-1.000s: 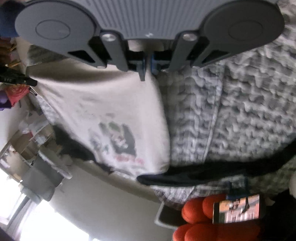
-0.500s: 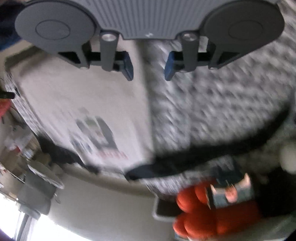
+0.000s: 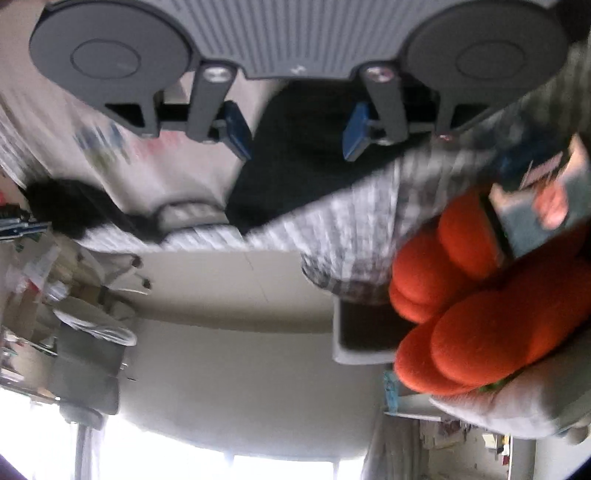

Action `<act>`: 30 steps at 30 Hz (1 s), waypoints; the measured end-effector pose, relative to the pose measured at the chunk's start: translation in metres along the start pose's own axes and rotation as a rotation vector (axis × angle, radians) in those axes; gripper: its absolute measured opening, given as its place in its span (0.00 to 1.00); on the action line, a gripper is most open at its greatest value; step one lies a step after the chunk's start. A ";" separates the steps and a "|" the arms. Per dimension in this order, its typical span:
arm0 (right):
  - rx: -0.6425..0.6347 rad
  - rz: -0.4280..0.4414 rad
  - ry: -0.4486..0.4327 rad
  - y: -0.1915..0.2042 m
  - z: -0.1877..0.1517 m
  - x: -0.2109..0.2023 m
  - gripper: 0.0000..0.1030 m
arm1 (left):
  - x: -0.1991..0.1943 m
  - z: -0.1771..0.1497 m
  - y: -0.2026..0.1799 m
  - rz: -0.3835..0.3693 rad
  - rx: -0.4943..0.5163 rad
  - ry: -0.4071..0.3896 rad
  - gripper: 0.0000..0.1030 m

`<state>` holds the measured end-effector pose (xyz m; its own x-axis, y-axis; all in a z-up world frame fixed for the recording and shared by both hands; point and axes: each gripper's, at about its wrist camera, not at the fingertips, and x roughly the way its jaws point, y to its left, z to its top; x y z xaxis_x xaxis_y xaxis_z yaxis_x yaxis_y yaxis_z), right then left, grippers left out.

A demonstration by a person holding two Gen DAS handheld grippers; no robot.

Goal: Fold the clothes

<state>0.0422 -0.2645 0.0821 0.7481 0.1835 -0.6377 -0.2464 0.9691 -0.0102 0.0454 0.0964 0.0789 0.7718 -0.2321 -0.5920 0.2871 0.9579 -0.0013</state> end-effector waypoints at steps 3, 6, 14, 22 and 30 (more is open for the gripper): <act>-0.072 0.063 0.042 0.012 0.027 0.045 0.33 | 0.045 0.022 -0.007 -0.031 0.051 -0.005 0.54; -0.104 0.103 0.091 0.019 0.044 0.087 0.33 | 0.090 0.035 -0.010 -0.069 0.076 0.023 0.56; -0.165 0.142 0.160 0.023 0.059 0.136 0.19 | 0.137 0.027 -0.028 -0.093 0.128 0.064 0.30; -0.298 0.001 0.041 0.039 0.064 0.122 0.01 | 0.127 0.038 -0.035 0.020 0.138 0.021 0.03; -0.331 -0.123 -0.021 0.049 0.080 0.136 0.01 | 0.151 0.041 -0.033 0.127 0.151 0.023 0.03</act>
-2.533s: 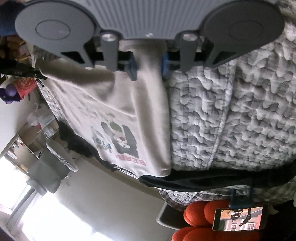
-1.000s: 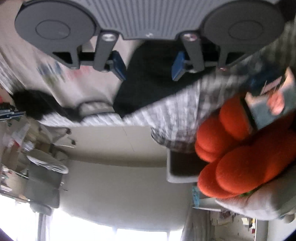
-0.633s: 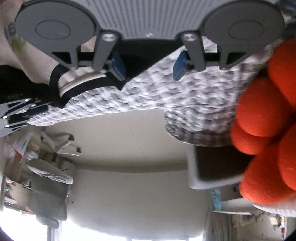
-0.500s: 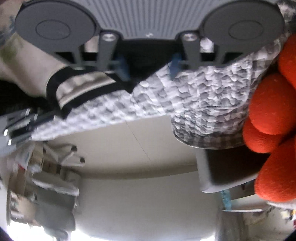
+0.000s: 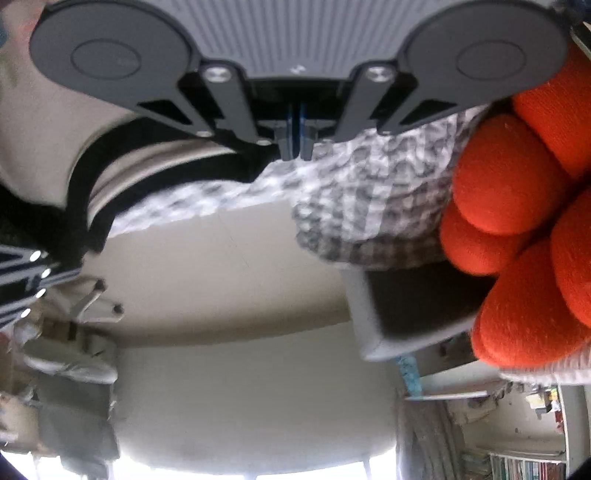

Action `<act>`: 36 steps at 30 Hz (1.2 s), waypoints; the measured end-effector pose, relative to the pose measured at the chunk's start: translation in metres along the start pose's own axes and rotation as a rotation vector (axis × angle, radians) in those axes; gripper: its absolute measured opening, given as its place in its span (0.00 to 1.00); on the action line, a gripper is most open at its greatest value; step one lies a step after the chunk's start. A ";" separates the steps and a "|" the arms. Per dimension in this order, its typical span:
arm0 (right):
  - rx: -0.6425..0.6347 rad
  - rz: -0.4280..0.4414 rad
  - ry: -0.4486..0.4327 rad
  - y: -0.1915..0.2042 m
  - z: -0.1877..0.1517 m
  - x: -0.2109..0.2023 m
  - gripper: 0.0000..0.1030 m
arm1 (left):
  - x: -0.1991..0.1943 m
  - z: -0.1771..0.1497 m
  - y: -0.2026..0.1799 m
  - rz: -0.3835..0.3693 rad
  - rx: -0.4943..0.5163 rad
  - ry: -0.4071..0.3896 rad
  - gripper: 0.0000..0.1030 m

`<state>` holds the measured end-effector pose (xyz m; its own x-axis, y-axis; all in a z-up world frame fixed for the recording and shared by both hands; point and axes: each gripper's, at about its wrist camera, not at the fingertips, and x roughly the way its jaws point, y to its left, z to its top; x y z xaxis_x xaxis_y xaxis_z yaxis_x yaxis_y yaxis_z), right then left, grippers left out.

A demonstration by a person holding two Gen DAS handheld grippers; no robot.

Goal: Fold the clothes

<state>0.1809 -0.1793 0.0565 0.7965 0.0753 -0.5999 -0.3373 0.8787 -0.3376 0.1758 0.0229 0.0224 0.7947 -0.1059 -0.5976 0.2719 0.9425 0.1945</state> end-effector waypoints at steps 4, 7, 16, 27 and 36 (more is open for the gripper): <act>-0.006 -0.038 0.047 0.013 -0.008 0.027 0.00 | 0.005 -0.007 -0.006 0.039 0.013 -0.016 0.04; -0.032 -0.057 0.066 0.025 -0.019 0.037 0.02 | -0.001 -0.007 -0.006 0.058 0.021 -0.043 0.08; 0.233 -0.078 -0.041 -0.021 -0.025 -0.022 0.45 | -0.074 -0.013 0.065 0.144 -0.202 -0.116 0.25; 0.432 0.032 0.025 -0.038 -0.123 -0.135 0.45 | -0.174 -0.127 0.104 0.196 -0.317 0.007 0.39; 0.565 0.092 0.068 -0.025 -0.163 -0.162 0.45 | -0.200 -0.133 0.082 0.064 -0.297 -0.046 0.53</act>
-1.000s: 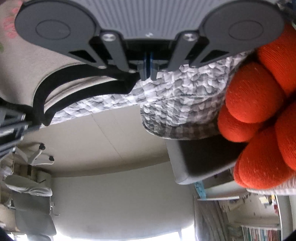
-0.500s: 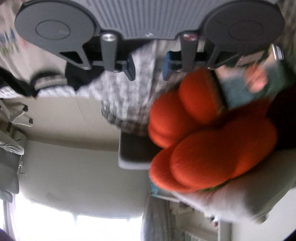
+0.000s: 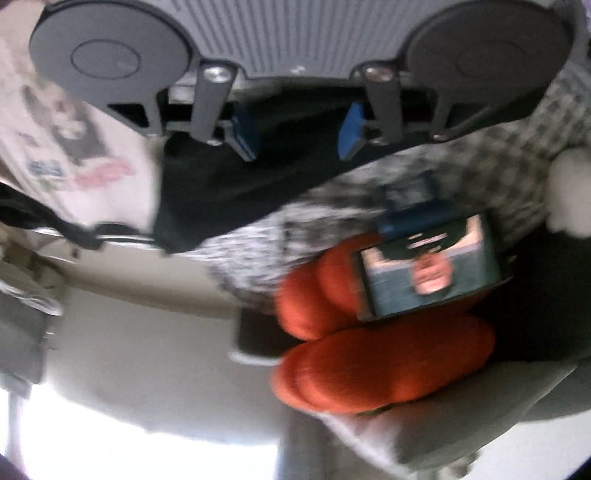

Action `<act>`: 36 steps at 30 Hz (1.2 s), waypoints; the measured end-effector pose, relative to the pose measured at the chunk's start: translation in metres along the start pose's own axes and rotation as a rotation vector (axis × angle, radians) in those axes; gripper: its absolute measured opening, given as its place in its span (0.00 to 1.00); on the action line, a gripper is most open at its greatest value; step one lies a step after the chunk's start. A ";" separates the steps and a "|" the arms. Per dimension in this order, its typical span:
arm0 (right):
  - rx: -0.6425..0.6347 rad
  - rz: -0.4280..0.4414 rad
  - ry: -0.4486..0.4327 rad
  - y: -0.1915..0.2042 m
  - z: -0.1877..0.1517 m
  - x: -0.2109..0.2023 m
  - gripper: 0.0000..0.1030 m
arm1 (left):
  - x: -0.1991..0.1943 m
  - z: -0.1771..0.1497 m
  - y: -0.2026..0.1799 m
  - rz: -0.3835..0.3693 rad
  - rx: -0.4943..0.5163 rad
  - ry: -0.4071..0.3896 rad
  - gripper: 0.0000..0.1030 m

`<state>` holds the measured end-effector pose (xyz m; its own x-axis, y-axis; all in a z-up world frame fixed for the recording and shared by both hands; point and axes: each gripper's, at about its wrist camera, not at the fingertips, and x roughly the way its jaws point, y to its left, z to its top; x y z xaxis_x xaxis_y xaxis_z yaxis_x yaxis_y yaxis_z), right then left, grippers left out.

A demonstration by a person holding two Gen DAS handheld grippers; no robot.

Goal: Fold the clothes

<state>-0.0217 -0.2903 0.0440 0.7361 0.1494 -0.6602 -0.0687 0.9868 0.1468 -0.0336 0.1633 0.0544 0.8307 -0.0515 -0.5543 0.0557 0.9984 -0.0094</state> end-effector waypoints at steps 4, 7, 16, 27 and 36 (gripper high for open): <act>-0.045 -0.067 -0.035 0.006 0.005 0.001 0.45 | -0.001 -0.006 -0.032 -0.047 0.056 0.035 0.53; -0.119 -0.211 -0.088 -0.005 0.006 0.002 0.45 | -0.001 -0.016 -0.046 -0.056 0.102 0.058 0.53; -0.372 -0.266 -0.008 -0.045 0.004 0.020 0.10 | 0.009 -0.029 -0.047 -0.067 0.103 0.119 0.53; 0.005 -0.176 -0.208 -0.107 0.048 -0.018 0.49 | -0.007 -0.022 -0.041 -0.042 0.099 0.087 0.52; -0.242 -0.114 -0.015 -0.099 0.027 0.015 0.50 | 0.003 -0.030 -0.054 -0.069 0.129 0.115 0.52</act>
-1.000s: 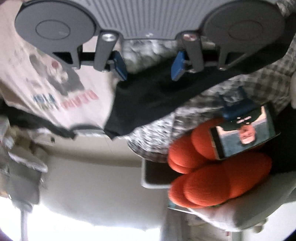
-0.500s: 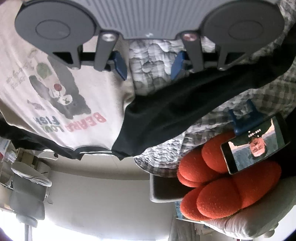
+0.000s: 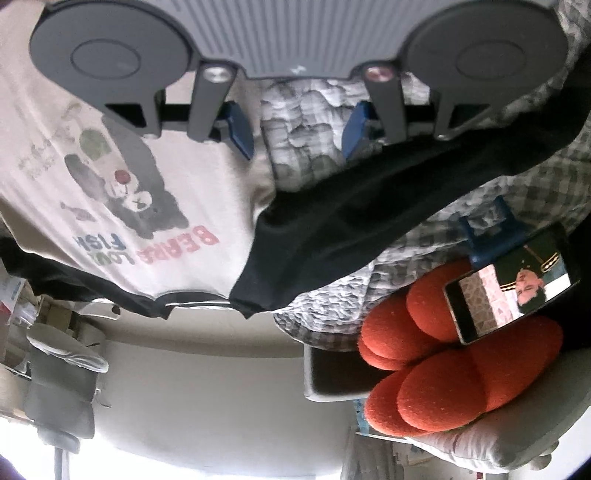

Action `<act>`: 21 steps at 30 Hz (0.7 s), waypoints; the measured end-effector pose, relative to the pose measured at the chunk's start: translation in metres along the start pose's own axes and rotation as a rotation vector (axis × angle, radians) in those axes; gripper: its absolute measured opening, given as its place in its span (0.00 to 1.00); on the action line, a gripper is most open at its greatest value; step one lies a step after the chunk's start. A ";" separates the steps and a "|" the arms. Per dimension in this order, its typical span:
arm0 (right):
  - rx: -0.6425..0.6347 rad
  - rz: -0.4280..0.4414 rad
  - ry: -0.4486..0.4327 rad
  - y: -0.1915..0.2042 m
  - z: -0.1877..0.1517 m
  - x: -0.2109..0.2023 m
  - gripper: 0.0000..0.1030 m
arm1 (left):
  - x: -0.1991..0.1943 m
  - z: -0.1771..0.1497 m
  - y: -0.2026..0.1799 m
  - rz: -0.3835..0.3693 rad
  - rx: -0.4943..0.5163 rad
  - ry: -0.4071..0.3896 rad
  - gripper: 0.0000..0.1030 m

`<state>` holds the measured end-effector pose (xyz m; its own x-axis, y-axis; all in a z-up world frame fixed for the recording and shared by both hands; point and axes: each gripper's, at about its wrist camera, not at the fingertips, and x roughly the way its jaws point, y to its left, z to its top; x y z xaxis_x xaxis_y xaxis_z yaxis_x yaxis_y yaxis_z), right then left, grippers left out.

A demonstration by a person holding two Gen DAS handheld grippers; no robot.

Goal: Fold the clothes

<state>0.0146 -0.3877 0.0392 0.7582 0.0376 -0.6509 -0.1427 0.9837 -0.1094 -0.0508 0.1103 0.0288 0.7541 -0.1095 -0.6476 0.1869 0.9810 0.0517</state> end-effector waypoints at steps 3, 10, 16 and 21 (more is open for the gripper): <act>0.017 -0.021 0.013 -0.001 -0.003 0.007 0.24 | 0.003 0.001 -0.002 0.011 0.006 0.008 0.52; -0.027 -0.173 -0.018 -0.016 0.017 -0.001 0.05 | -0.001 -0.002 0.002 0.011 0.001 0.014 0.52; -0.004 -0.238 0.012 -0.052 0.067 0.012 0.05 | 0.004 -0.003 0.003 0.006 0.004 0.013 0.52; -0.017 -0.361 0.188 -0.061 0.079 0.059 0.03 | 0.006 -0.006 0.005 -0.001 -0.011 0.010 0.52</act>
<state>0.1182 -0.4321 0.0665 0.6322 -0.3441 -0.6942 0.0997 0.9247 -0.3675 -0.0494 0.1152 0.0206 0.7473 -0.1085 -0.6555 0.1806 0.9826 0.0432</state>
